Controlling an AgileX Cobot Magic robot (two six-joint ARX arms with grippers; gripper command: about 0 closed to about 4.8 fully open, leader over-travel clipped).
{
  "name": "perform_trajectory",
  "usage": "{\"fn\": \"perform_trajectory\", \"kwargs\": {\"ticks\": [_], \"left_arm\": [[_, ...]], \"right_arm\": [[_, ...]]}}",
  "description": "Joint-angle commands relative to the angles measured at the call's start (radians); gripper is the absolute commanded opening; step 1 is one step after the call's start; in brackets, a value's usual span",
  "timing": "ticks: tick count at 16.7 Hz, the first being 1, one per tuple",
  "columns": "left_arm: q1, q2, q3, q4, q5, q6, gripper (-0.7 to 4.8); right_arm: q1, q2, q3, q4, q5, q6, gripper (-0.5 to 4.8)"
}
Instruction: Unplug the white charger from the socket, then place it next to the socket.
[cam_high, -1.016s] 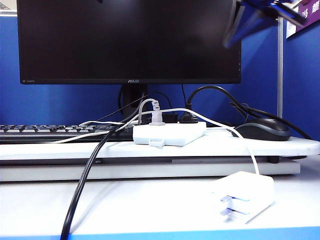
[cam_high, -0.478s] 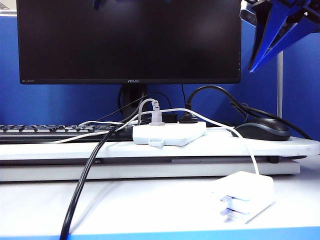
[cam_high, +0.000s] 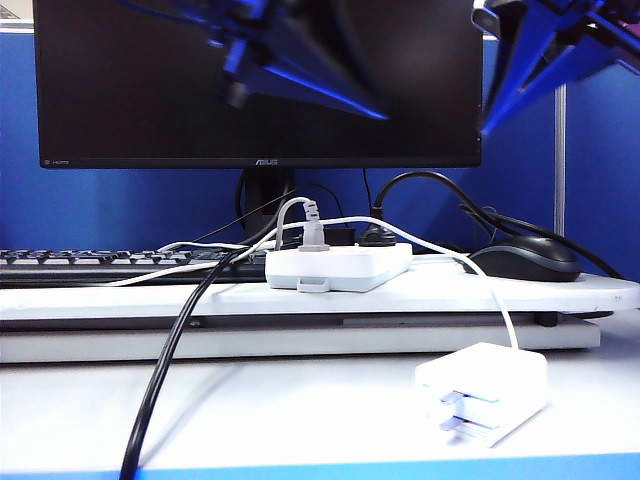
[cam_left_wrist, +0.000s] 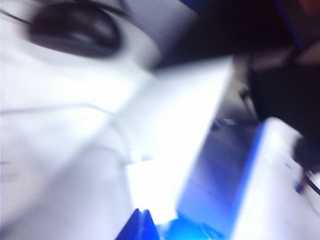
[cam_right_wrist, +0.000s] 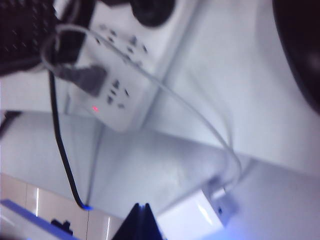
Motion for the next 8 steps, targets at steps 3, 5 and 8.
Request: {"fn": "perform_trajectory", "kwargs": {"ticks": [3,5,8], "left_arm": [[-0.077,0.072,0.005,-0.025,0.006,0.0,-0.03],[-0.095,0.1,0.005,-0.025,0.007,-0.001,-0.03],[-0.121,0.155,0.005,-0.02,-0.001,0.0,-0.01]], "right_arm": [[-0.008,-0.008,0.008,0.09,0.152,-0.042,-0.05],[-0.029,-0.012,0.009,0.104,0.182,-0.042,-0.05],[-0.078,-0.023,0.019,0.184,0.18,-0.041,-0.05]]}}
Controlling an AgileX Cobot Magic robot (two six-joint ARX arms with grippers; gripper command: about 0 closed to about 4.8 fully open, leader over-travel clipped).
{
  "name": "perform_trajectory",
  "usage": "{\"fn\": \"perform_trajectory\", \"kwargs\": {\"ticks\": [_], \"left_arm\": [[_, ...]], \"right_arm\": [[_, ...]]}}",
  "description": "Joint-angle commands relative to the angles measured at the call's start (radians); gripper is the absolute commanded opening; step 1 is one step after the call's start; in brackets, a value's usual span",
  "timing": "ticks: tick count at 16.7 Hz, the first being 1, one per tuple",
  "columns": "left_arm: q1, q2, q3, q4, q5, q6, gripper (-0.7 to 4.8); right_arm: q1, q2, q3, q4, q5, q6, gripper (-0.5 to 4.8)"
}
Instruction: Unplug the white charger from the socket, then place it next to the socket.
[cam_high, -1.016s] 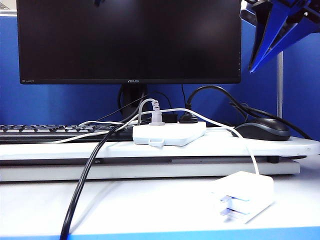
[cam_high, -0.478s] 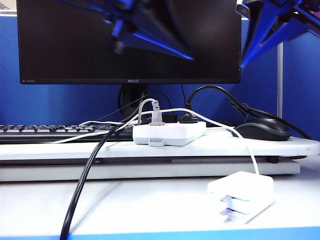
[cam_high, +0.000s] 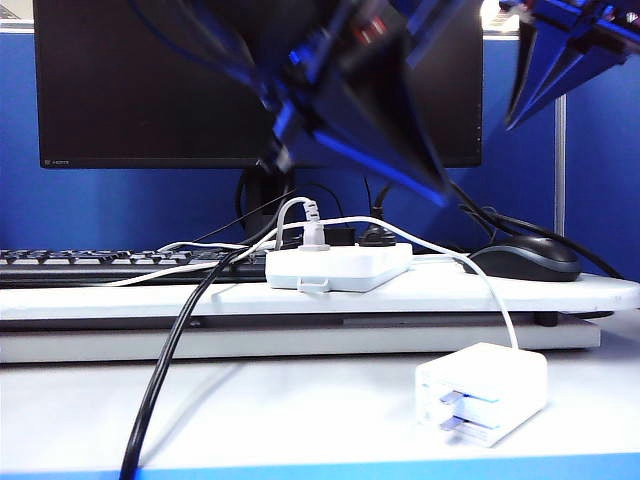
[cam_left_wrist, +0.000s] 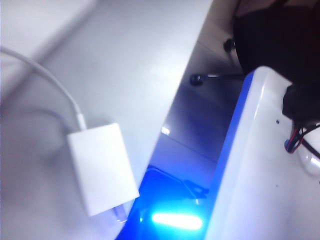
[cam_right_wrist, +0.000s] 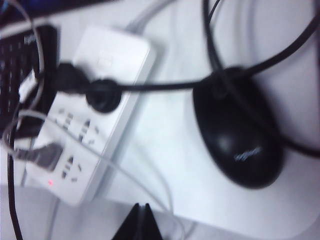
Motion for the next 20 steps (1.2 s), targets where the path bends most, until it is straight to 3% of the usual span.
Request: {"fn": "perform_trajectory", "kwargs": {"ticks": [1,2,3,4,7,20], "left_arm": [[-0.023,0.04,0.005,0.014,-0.014,0.0,-0.01],[-0.024,0.047,0.005,0.018,-0.017,0.001,0.03],[-0.024,0.052,0.005,0.026,-0.024,0.001,0.42],[-0.026,0.062,0.005,0.045,-0.031,-0.002,1.16],[-0.032,0.063,0.005,0.076,-0.064,-0.045,4.79],[-0.083,0.221,0.005,0.164,-0.135,-0.094,4.79]], "right_arm": [[-0.026,-0.013,0.022,0.1,0.001,-0.004,-0.05],[-0.031,-0.013,0.025,0.12,-0.005,-0.004,-0.05],[-0.033,-0.013,0.032,0.149,-0.003,-0.004,-0.05],[-0.033,-0.013,0.043,0.173,-0.003,-0.004,-0.05],[-0.033,-0.012,0.073,0.195,-0.004,-0.004,-0.05],[-0.032,-0.024,0.097,0.232,-0.056,-0.003,-0.05]]}}
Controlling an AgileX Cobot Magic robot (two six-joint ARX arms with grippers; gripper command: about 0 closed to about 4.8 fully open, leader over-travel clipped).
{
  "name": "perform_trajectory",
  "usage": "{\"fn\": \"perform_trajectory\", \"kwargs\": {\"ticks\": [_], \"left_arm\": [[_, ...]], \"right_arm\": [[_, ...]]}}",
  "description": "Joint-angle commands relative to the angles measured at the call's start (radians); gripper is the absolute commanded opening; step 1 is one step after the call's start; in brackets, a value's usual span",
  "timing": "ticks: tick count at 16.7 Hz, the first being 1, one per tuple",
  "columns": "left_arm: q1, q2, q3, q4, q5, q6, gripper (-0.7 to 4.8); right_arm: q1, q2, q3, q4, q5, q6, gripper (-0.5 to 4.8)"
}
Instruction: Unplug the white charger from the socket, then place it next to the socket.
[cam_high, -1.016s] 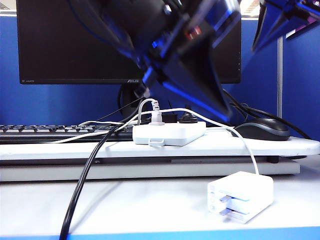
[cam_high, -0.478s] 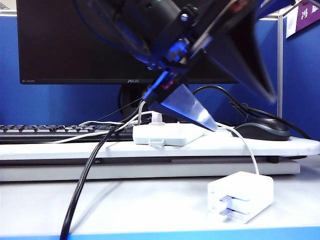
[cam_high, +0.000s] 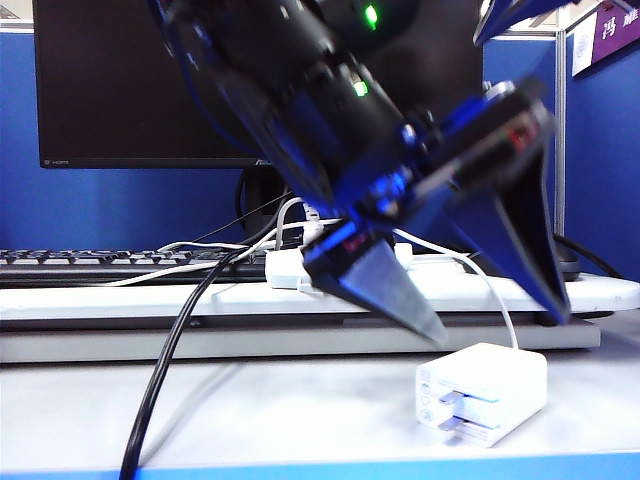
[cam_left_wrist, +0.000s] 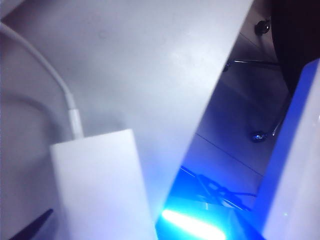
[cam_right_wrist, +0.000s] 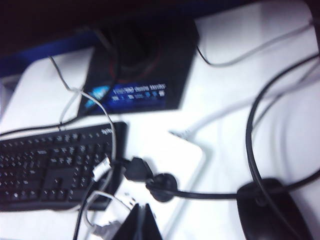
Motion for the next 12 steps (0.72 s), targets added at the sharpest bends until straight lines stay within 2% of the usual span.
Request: {"fn": "perform_trajectory", "kwargs": {"ticks": [1,9,10,12], "left_arm": [[-0.003,0.027,0.005,0.03,-0.002,-0.004,4.79],[-0.008,0.087,0.005,0.103,-0.037,-0.048,4.79],[-0.008,0.099,0.005,0.103,-0.044,-0.048,4.42],[-0.008,0.099,0.005,0.107,-0.051,-0.048,2.76]], "right_arm": [[0.001,-0.013,0.006,0.019,-0.002,-0.003,-0.05],[0.001,-0.031,0.006,0.029,-0.021,-0.003,-0.05],[0.001,-0.032,0.006,0.031,-0.021,-0.003,-0.05],[0.001,-0.033,0.006,0.031,-0.026,-0.003,-0.05]]}}
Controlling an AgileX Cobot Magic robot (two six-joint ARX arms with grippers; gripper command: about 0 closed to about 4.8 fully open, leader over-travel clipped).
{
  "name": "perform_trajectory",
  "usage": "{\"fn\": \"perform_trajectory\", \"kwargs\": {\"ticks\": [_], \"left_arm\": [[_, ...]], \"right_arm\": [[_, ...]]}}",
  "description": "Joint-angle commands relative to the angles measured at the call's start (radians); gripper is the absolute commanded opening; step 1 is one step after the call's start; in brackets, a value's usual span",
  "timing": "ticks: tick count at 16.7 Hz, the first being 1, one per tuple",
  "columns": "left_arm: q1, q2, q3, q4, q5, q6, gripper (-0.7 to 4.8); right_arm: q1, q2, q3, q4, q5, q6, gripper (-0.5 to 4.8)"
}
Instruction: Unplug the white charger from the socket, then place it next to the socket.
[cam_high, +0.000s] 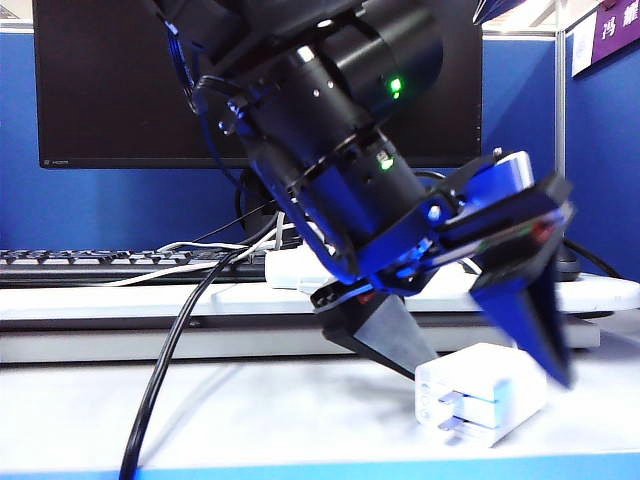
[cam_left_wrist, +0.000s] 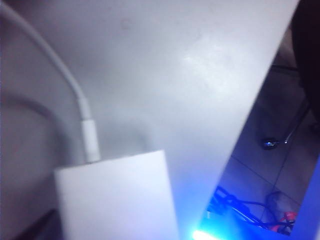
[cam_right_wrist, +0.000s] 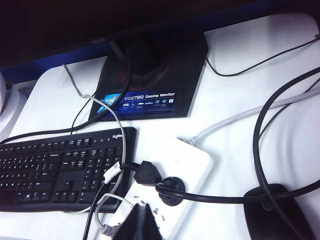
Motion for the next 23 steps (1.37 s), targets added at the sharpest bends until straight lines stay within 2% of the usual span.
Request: {"fn": "perform_trajectory", "kwargs": {"ticks": [1,3,21,23], "left_arm": [[-0.002,0.0,0.005,0.02,-0.011,-0.003,2.19],[-0.002,0.0,0.005,0.021,-0.021,-0.003,1.69],[0.001,-0.059,0.018,0.066,-0.021,-0.003,1.69],[0.005,-0.094,0.018,0.094,-0.06,-0.003,1.69]], "right_arm": [[0.001,-0.007,0.005,0.022,-0.01,-0.003,-0.05],[0.001,-0.008,0.005,0.022,-0.01,-0.003,-0.05],[0.0,-0.007,0.004,0.023,-0.009,-0.008,-0.05],[0.0,-0.007,0.004,0.023,-0.009,-0.008,-0.05]]}}
